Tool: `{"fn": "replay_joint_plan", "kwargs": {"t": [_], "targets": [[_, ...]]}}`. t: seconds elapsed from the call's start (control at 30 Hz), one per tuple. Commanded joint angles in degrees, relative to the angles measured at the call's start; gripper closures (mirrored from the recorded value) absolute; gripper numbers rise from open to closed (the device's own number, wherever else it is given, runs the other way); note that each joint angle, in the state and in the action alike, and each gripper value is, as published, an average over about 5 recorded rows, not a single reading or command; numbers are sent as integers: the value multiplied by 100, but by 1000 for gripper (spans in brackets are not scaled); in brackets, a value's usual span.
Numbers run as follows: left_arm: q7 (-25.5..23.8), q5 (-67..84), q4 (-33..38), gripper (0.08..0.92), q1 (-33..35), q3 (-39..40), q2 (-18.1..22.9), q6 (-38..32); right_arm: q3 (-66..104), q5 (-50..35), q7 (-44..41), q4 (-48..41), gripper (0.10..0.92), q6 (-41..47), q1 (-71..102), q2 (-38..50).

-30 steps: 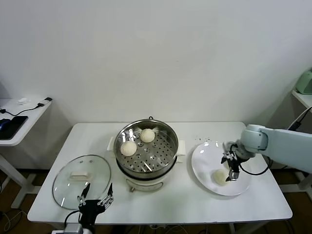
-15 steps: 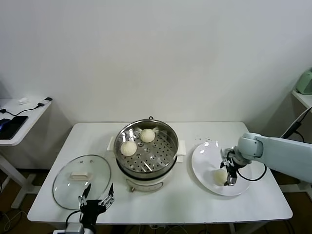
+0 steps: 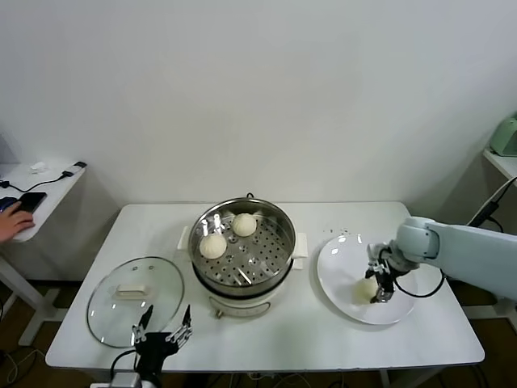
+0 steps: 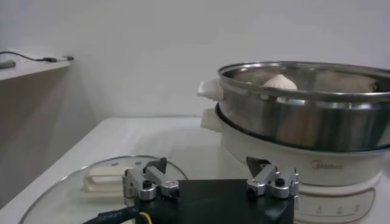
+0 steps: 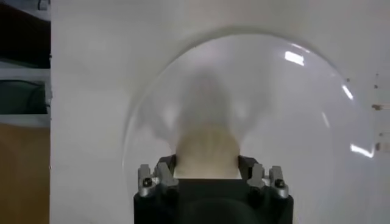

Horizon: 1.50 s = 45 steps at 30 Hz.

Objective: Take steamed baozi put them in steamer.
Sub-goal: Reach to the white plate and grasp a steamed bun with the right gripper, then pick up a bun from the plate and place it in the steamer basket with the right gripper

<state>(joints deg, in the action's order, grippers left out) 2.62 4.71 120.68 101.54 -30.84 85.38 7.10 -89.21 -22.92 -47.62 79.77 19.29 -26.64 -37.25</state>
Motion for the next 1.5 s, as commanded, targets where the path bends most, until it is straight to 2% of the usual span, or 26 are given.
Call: {"fn": "replay_joint_plan", "kwargs": {"t": [0.03,0.33,0.6,0.73,0.87,1.07,1.5], "targets": [[4,-8,43,177,27,13,11,0,-618,-148,-501,28,354,-341,-1607,-225],[9,-18,80,177,42,15,-9,-1,-579,-359,-1350,-100,348,-1727,-3480,-1881],[10,-10,69,177,55,-16,-31,-1,77,-104,-1265,-29,348,-3219,-3326,-3511],[16,-2,49,177,58,-28,-21,-7,39,135,-1179,21,353,-3873,-2856,-4032],[34,15,39,177,59,-64,9,0,-28,454,-1206,-138,355,-4526,-2347,-4388],[44,32,46,177,104,-103,15,-13,-15,729,-1372,-845,355,-5223,-1593,-4750],[87,75,17,177,147,-127,-4,-55,-40,943,-1405,-1643,355,-5471,-843,-5113]]}}
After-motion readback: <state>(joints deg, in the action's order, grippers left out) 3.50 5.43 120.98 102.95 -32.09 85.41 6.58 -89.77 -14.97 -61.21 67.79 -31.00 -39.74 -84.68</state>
